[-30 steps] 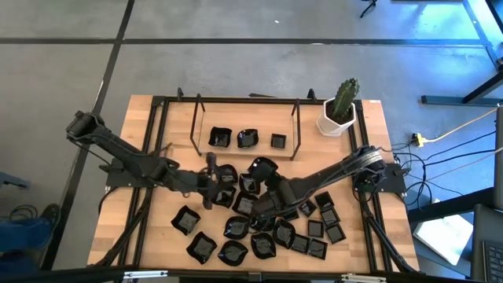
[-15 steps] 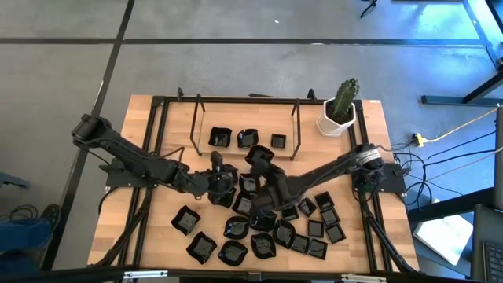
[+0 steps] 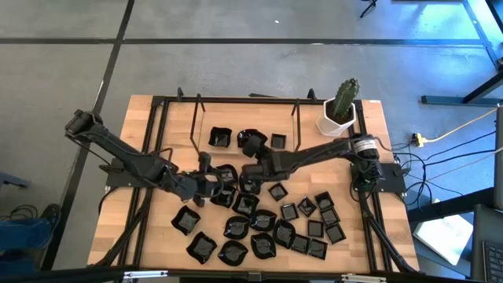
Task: Pick & Place Mini shaped plates
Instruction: Stack the leaf-shaped plate on the top of the leaf-shaped plate on the shelf
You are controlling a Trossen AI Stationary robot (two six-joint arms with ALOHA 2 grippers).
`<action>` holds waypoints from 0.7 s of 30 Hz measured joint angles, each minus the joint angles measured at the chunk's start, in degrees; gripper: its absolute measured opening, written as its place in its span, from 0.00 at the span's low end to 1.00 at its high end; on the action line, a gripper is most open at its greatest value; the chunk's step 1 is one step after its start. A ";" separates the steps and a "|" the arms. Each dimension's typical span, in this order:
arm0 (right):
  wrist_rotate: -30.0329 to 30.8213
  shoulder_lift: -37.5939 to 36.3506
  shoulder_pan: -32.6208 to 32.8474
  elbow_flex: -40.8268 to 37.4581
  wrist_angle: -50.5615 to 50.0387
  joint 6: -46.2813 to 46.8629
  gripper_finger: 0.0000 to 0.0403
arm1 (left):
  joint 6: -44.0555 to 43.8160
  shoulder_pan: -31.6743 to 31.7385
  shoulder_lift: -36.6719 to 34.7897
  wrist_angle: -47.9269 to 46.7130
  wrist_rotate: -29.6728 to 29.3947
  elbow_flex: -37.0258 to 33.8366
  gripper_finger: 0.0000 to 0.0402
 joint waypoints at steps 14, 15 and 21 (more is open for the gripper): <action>-5.13 0.00 -6.54 0.02 9.74 -13.11 0.00 | -3.96 -5.22 -0.90 -6.18 0.69 0.00 0.43; -5.64 0.00 -6.90 0.02 9.66 -13.50 0.00 | -3.98 -5.51 -0.90 -6.18 0.63 0.00 0.43; -8.52 0.00 -7.47 0.02 7.31 -12.14 0.00 | -5.13 -6.76 -0.90 -6.36 0.35 0.00 0.42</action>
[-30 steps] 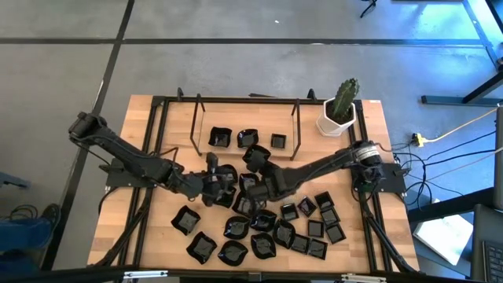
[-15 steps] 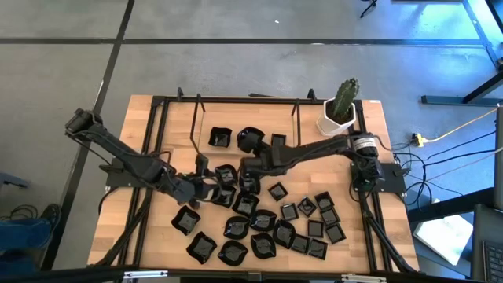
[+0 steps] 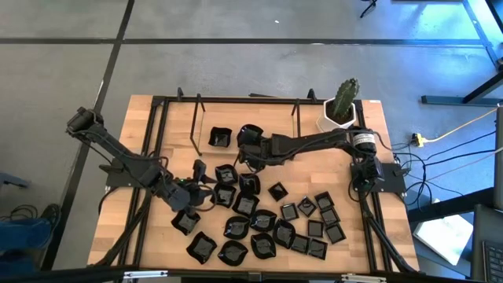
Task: Pick & Place Mini shaped plates
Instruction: Stack the leaf-shaped plate on the top of the leaf-shaped plate on the shelf, then stack the square plate on the top of the square plate on the shelf
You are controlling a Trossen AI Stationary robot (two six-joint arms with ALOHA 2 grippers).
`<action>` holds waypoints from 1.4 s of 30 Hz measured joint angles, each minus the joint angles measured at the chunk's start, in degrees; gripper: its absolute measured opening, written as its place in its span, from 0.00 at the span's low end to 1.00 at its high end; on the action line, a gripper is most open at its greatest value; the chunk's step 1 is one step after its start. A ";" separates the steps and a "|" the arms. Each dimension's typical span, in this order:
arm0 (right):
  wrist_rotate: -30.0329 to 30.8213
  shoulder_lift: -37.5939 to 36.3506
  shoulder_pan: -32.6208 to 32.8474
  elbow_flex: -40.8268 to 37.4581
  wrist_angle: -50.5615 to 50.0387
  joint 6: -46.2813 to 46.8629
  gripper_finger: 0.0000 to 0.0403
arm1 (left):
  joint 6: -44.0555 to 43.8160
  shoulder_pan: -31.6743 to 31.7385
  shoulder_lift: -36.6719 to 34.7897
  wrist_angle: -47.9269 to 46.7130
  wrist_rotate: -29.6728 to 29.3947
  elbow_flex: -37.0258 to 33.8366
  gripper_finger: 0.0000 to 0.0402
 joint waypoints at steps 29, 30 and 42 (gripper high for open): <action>-0.49 0.00 -3.49 0.00 -2.62 2.16 0.14 | -3.36 -0.08 0.04 0.25 0.36 0.00 0.42; -0.31 0.00 -3.49 0.00 -2.46 2.35 0.14 | -3.35 -0.08 0.04 0.25 0.36 0.00 0.42; -18.89 -5.34 2.12 12.18 -16.05 28.17 0.08 | 13.55 -0.03 0.09 14.01 1.56 -0.04 0.42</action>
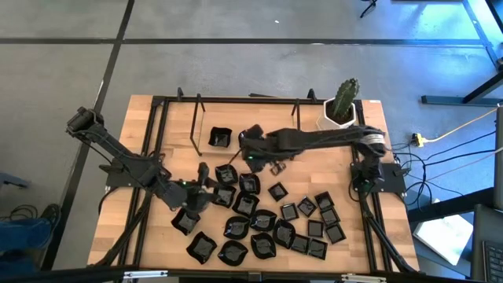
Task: Pick & Place Mini shaped plates
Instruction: Stack the square plate on the top of the square plate on the shelf
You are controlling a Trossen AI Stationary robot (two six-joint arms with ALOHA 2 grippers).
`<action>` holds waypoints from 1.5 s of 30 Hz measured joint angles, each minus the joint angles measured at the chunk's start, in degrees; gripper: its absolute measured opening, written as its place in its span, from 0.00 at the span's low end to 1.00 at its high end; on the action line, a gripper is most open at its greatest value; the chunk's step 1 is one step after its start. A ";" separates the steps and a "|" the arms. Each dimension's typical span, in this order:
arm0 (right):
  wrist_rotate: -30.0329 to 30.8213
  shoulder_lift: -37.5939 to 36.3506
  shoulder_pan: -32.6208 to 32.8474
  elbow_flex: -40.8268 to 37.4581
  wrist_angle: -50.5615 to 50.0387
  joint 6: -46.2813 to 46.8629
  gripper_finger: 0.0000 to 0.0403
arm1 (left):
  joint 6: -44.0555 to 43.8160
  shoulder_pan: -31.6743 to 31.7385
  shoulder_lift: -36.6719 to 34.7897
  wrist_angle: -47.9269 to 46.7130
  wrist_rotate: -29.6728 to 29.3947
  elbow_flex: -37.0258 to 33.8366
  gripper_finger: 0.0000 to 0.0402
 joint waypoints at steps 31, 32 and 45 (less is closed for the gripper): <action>-12.89 -50.08 21.51 -71.07 71.70 25.58 0.02 | 0.84 17.10 -9.64 27.17 15.74 -8.23 0.01; -12.97 -50.19 21.51 -72.60 73.96 25.15 0.03 | 0.92 17.10 -9.64 27.13 15.66 -8.24 0.01; -13.17 -50.22 21.55 -76.64 83.12 27.67 0.01 | 1.13 16.21 -8.92 24.84 15.32 -8.26 0.01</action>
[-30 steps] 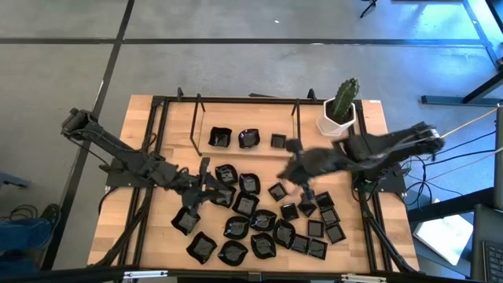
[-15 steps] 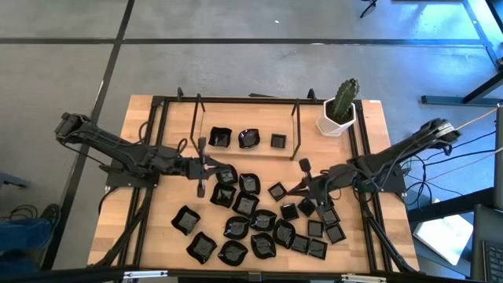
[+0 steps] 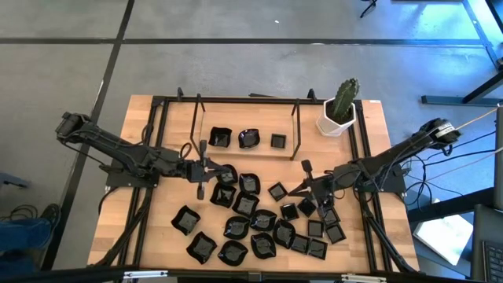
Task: Pick & Place Mini shaped plates
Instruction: Stack the square plate on the top of the square plate on the shelf
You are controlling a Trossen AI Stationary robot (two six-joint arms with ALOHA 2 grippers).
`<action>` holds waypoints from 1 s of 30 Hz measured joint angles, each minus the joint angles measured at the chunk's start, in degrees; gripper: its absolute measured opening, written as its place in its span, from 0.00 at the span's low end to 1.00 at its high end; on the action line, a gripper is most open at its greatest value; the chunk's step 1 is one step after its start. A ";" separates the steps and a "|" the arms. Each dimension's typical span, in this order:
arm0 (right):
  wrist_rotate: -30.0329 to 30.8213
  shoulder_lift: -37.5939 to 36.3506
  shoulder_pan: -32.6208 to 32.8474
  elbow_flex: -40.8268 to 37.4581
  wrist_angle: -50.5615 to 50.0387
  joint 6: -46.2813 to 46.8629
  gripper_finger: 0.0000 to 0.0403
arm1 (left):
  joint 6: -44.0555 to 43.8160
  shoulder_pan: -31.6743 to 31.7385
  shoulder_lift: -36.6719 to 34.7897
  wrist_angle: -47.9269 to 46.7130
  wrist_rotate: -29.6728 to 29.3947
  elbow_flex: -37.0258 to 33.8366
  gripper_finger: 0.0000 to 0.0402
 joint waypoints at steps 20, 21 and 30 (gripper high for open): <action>-10.45 0.96 0.00 -0.02 6.47 8.69 0.07 | -5.06 0.00 0.02 -6.22 0.17 0.00 0.01; -10.42 1.24 0.00 -0.02 6.65 8.71 0.07 | -4.15 0.00 0.02 -6.00 0.17 0.00 0.01; -10.39 1.46 0.00 -0.02 6.57 7.67 0.03 | -0.79 0.00 0.02 -4.31 0.17 0.00 0.01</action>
